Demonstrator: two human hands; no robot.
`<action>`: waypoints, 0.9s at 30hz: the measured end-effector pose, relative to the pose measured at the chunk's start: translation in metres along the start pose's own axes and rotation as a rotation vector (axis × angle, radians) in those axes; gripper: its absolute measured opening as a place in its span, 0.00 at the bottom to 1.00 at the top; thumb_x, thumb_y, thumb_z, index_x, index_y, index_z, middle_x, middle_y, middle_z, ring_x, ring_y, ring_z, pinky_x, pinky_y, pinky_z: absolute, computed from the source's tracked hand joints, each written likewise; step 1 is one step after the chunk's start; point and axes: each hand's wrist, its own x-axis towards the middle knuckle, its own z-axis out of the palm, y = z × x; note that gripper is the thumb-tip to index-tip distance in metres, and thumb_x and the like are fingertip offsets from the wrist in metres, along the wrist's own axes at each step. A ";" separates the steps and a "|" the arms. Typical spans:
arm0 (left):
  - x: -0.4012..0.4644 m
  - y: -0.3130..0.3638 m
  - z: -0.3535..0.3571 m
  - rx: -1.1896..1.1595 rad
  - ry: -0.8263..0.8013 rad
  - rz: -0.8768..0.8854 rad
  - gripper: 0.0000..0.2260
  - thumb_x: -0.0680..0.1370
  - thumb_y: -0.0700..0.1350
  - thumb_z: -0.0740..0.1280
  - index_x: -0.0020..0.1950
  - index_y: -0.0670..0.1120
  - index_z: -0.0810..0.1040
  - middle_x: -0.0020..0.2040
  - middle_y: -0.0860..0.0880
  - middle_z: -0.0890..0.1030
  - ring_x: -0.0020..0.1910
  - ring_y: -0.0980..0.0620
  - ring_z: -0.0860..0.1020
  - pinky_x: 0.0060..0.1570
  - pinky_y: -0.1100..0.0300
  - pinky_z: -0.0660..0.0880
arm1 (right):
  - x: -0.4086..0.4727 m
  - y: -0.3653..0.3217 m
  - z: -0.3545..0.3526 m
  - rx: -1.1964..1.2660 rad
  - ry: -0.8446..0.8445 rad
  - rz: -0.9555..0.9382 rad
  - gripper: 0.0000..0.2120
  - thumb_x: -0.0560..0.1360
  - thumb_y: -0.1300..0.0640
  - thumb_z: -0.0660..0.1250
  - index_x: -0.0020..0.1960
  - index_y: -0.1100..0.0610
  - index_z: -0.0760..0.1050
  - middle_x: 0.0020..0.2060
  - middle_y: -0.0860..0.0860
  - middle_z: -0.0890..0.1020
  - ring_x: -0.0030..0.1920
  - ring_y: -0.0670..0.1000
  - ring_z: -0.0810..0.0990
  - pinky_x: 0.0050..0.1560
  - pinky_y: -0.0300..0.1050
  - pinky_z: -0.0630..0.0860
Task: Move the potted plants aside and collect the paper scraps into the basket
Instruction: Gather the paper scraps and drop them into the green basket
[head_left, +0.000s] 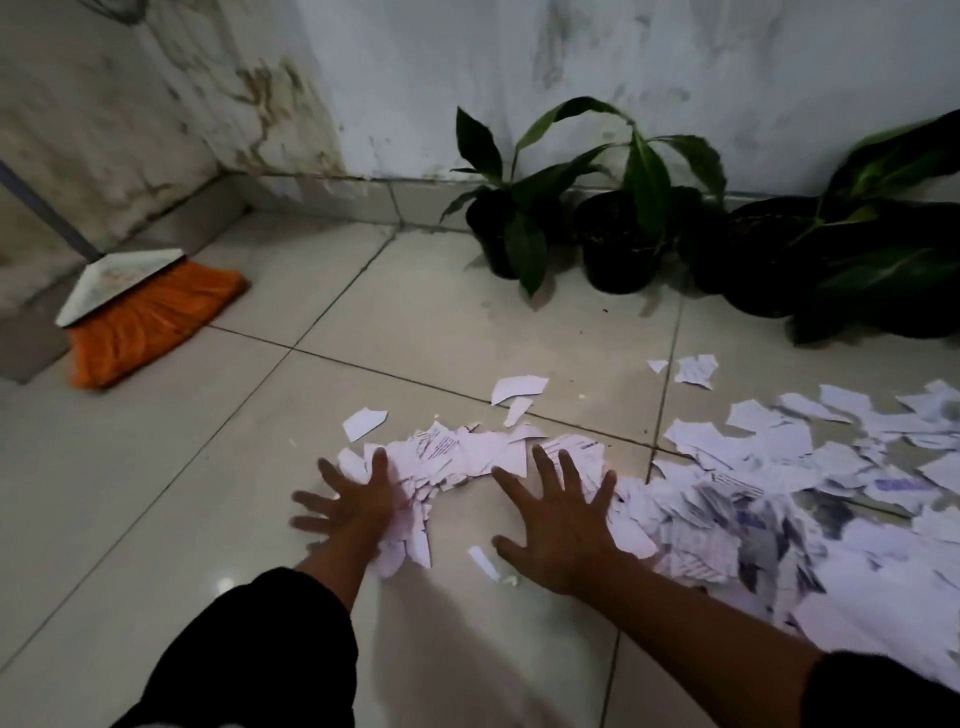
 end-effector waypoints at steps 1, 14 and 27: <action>0.000 0.004 0.003 0.017 -0.022 0.006 0.36 0.74 0.66 0.59 0.77 0.52 0.52 0.78 0.40 0.48 0.76 0.35 0.45 0.73 0.40 0.44 | 0.002 0.001 0.004 0.020 -0.003 0.007 0.34 0.71 0.33 0.56 0.74 0.36 0.50 0.78 0.55 0.48 0.77 0.63 0.46 0.65 0.75 0.38; -0.033 0.057 0.044 -0.052 -0.051 0.610 0.22 0.78 0.58 0.60 0.68 0.50 0.69 0.70 0.47 0.67 0.69 0.43 0.66 0.65 0.45 0.63 | -0.011 0.021 0.026 -0.066 0.100 -0.314 0.36 0.67 0.22 0.47 0.72 0.35 0.59 0.74 0.56 0.63 0.75 0.59 0.58 0.64 0.71 0.51; 0.051 0.008 0.037 0.631 -0.236 0.874 0.28 0.79 0.58 0.42 0.63 0.42 0.72 0.63 0.34 0.75 0.62 0.29 0.72 0.46 0.35 0.77 | -0.002 0.004 0.025 -0.024 0.201 -0.562 0.25 0.74 0.31 0.54 0.69 0.35 0.65 0.76 0.55 0.59 0.77 0.59 0.54 0.71 0.69 0.50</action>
